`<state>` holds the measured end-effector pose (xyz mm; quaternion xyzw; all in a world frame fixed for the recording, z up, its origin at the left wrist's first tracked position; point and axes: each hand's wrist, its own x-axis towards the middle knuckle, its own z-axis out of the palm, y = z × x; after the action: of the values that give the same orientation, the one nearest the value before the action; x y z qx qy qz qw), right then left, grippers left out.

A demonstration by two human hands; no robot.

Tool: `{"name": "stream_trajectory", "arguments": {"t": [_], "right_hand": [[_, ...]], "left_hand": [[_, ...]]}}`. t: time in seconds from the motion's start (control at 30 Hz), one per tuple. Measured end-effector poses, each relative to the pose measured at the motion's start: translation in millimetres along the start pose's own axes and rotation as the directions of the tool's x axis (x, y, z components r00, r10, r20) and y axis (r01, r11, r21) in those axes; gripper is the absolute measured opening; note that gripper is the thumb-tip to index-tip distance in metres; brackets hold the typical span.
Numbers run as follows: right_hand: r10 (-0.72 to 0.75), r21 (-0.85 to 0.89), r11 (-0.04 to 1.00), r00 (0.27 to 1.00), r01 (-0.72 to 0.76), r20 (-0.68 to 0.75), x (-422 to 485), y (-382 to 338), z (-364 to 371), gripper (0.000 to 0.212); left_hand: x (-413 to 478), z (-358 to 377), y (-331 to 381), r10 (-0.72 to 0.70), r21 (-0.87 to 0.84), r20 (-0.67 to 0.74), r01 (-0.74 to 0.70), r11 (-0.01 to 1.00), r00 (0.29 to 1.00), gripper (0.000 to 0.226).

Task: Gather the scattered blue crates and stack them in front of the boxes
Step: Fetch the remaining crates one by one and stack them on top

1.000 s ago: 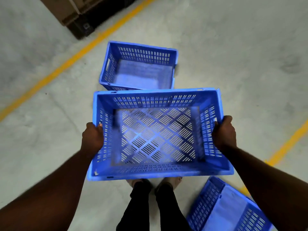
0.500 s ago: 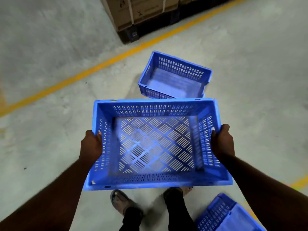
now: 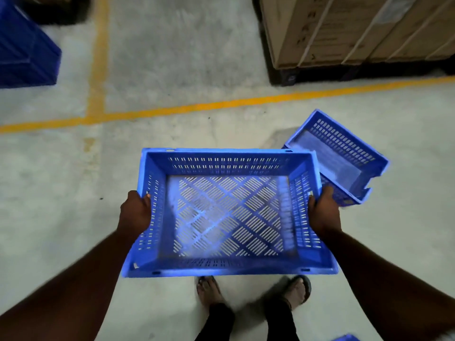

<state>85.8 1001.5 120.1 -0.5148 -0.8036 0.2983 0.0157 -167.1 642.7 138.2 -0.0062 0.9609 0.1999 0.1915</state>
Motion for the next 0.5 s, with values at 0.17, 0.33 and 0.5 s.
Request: {"name": "stream_trajectory", "arguments": {"t": [0.17, 0.33, 0.5], "right_hand": [[-0.118, -0.049, 0.992, 0.992, 0.12, 0.042, 3, -99, 18, 0.017], [-0.224, -0.071, 0.971, 0.971, 0.23, 0.088, 21, -184, 34, 0.022], [-0.29, -0.093, 0.948, 0.946, 0.305, 0.144, 52, -268, 51, 0.022]], "left_hand": [[31, -67, -41, -0.053, -0.022, -0.05, 0.052, 0.998, 0.997, 0.034], [67, -118, -63, -0.093, -0.043, -0.085, 0.09, 0.995, 0.992, 0.032], [114, -167, -70, -0.142, -0.032, -0.107, 0.139, 0.99, 0.984, 0.033]]}}
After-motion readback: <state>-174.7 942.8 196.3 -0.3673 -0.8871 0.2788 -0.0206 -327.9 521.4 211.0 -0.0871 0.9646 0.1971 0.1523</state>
